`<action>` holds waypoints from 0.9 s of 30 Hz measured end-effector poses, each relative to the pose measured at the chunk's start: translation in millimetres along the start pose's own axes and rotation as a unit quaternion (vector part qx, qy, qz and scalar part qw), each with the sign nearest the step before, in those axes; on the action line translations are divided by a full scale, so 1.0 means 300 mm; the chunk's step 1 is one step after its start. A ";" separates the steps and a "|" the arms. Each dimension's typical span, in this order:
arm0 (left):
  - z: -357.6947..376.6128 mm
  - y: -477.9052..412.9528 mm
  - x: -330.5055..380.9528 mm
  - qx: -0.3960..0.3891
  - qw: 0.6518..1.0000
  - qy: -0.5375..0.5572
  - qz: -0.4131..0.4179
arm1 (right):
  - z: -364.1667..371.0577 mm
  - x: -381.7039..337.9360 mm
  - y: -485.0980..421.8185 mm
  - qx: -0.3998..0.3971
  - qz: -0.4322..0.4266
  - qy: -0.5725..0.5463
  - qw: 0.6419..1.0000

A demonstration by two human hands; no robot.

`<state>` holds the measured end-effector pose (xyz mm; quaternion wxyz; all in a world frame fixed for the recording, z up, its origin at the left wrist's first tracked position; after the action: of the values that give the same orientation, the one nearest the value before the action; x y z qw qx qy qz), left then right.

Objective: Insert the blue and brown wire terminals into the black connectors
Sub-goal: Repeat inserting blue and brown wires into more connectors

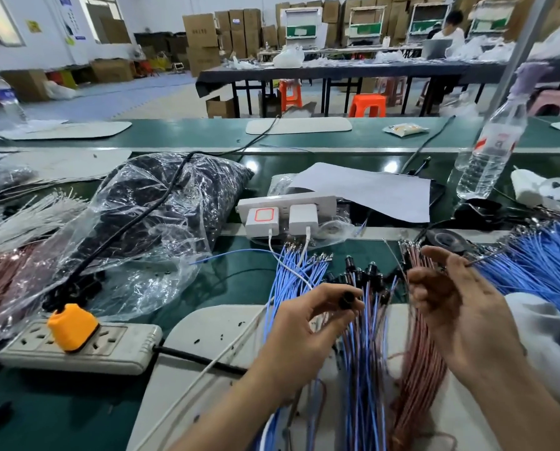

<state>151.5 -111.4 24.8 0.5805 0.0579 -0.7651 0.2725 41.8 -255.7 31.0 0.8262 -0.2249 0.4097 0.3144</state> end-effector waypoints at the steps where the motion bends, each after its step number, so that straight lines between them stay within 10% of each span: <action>1: -0.002 0.000 0.000 0.001 1.000 -0.001 -0.001 | 0.004 0.001 0.001 -0.002 -0.001 0.005 1.000; 13: -0.014 -0.004 -0.003 0.008 0.995 -0.100 0.002 | 0.085 -0.025 0.049 -0.072 -0.109 0.111 0.985; 27: -0.027 -0.008 0.036 0.013 0.987 -0.155 0.042 | 0.131 -0.071 0.114 0.012 -0.347 0.313 0.884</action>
<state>156.0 -107.0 37.0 0.4419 0.0752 -0.8442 0.2940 28.8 -214.0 66.6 0.7141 -0.4293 0.5466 -0.0839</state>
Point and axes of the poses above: each hand's wrist, its own y-axis away from the middle knuckle, its own z-axis out of the palm, x = y × z, the point moved 7 cm from there along -y, towards the middle knuckle, and after that the axes turned 7 degrees about -x, right-handed, at the moved point
